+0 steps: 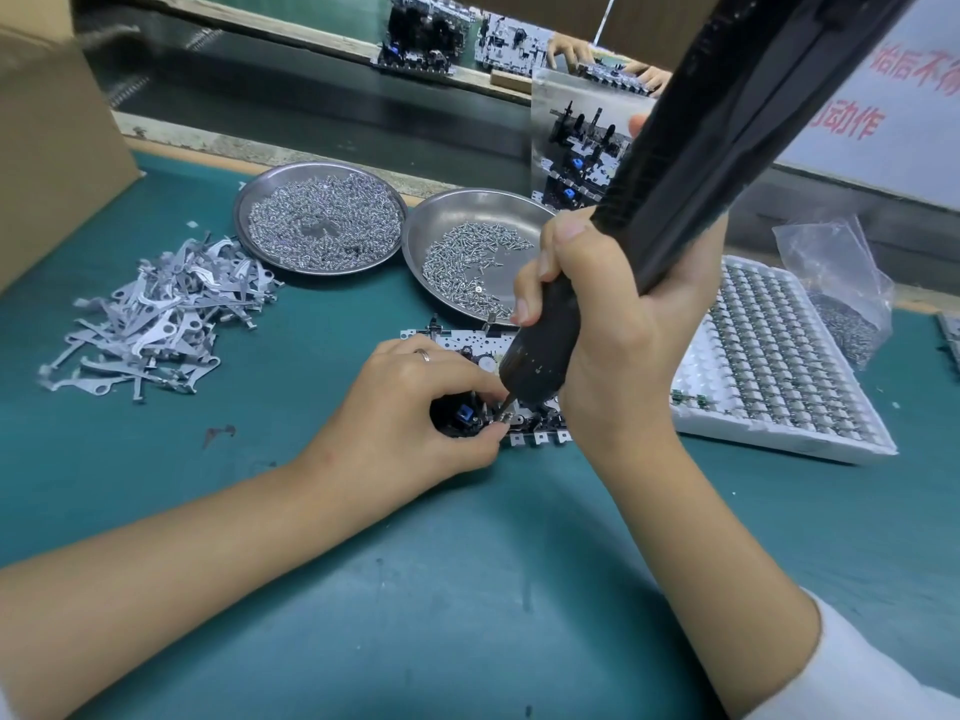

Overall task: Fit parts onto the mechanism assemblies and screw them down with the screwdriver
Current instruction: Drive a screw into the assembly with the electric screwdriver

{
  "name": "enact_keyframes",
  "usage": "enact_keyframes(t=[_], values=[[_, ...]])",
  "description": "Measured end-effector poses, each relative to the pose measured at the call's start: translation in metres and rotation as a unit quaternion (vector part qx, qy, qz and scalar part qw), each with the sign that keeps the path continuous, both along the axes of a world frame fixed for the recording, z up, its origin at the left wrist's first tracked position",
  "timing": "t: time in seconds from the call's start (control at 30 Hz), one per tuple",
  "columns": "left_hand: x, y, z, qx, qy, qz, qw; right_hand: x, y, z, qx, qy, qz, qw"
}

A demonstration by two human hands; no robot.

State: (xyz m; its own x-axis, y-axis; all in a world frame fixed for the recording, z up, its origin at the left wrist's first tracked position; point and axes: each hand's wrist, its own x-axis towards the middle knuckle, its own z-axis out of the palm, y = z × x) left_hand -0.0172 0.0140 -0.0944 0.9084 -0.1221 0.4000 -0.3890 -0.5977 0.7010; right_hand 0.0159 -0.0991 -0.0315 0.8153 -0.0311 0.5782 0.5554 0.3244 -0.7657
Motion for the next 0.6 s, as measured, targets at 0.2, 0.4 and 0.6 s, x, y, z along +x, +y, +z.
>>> enact_keyframes(t=[0.2,0.4,0.6], values=[[-0.001,-0.001,0.0,-0.012,-0.001,0.0,1.0,0.0,-0.005,0.003,0.011,-0.006,0.002,1.0],[-0.002,-0.001,0.0,-0.01,0.002,0.002,1.0,0.011,-0.011,0.002,0.008,-0.017,-0.033,0.999],[-0.003,0.0,-0.001,-0.007,-0.001,0.005,1.0,0.015,-0.013,-0.003,-0.02,0.035,-0.003,0.999]])
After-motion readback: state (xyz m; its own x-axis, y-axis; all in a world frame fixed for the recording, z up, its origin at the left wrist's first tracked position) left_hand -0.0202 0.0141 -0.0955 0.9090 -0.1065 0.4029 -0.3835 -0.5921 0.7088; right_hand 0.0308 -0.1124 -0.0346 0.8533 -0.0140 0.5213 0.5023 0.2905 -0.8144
